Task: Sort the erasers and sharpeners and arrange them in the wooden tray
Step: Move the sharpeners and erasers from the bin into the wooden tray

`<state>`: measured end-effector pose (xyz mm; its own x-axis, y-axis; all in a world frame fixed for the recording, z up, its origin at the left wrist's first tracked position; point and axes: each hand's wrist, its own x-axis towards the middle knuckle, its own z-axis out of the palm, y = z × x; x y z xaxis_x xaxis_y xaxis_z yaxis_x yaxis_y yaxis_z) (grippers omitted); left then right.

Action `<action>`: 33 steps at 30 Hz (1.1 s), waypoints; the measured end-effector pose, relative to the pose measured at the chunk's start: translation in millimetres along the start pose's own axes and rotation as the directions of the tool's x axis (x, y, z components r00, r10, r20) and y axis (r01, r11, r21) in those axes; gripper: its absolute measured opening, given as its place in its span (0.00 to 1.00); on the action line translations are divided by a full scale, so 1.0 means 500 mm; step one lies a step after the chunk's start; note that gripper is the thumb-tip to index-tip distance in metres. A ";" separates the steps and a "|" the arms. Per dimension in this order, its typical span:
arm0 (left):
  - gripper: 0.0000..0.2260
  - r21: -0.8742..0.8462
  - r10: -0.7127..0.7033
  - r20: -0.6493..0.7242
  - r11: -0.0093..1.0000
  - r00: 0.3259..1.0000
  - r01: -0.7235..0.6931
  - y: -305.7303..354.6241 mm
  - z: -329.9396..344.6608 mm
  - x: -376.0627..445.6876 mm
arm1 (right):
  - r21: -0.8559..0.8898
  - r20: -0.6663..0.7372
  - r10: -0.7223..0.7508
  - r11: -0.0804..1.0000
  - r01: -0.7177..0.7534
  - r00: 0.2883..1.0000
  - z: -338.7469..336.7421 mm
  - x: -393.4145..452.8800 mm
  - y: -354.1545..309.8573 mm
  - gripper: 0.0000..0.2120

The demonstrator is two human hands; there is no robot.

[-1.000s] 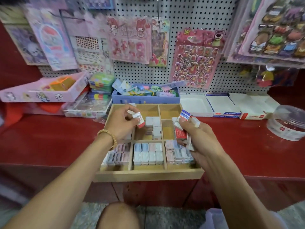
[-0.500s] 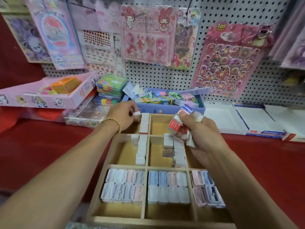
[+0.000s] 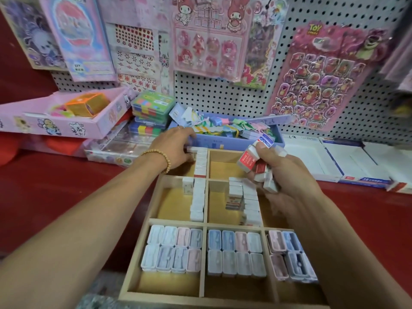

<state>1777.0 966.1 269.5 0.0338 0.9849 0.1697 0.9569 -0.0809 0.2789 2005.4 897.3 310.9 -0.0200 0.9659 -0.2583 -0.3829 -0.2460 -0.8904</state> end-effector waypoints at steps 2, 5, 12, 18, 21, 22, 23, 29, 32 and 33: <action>0.26 0.015 -0.049 -0.022 0.999 0.999 0.050 0.002 -0.010 -0.002 | 0.019 0.005 0.002 1.000 -0.002 1.000 0.009 0.001 0.002 0.05; 0.16 -0.177 -0.070 -0.186 0.984 0.980 0.036 0.028 -0.030 -0.027 | 0.062 -0.006 0.008 0.998 -0.007 1.000 0.028 0.008 0.006 0.04; 0.04 -0.793 0.094 0.162 0.604 0.982 0.073 0.099 -0.084 -0.102 | 0.045 0.015 -0.047 0.998 0.046 0.999 0.092 0.021 0.024 0.05; 0.06 -0.803 -0.114 0.065 0.584 0.991 0.120 0.040 -0.103 -0.066 | -0.116 0.058 -0.092 0.988 0.099 0.994 0.094 0.037 0.031 0.06; 0.08 -0.570 -0.122 0.012 0.815 0.992 0.107 -0.013 -0.103 -0.037 | -0.188 0.087 -0.086 0.977 0.102 0.992 0.071 0.039 0.031 0.04; 0.09 -0.487 -0.107 0.019 0.867 0.994 0.103 -0.025 -0.099 -0.029 | -0.208 0.087 -0.085 0.973 0.102 0.993 0.065 0.039 0.031 0.03; 0.10 -0.423 -0.089 0.037 0.901 0.995 0.096 -0.030 -0.093 -0.022 | -0.230 0.078 -0.084 0.968 0.100 0.993 0.058 0.041 0.033 0.03; 0.10 -0.200 0.052 0.039 0.979 0.998 -0.043 -0.002 -0.040 -0.002 | -0.356 0.067 -0.116 0.925 0.133 0.991 0.024 0.047 0.038 0.02; 0.11 -0.124 0.078 0.014 0.989 0.997 -0.076 -0.001 -0.021 0.003 | -0.379 0.087 -0.120 0.914 0.144 0.989 0.008 0.043 0.034 0.02; 0.12 -0.113 0.081 0.015 0.990 0.997 -0.079 -0.002 -0.017 0.003 | -0.387 0.094 -0.124 0.910 0.151 0.988 0.004 0.041 0.033 0.02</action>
<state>1773.7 966.3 277.6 0.1155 0.9773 0.1778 0.9124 -0.1751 0.3699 1996.8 913.0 291.6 -0.0594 0.9922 -0.1093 0.0061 -0.1092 -0.9940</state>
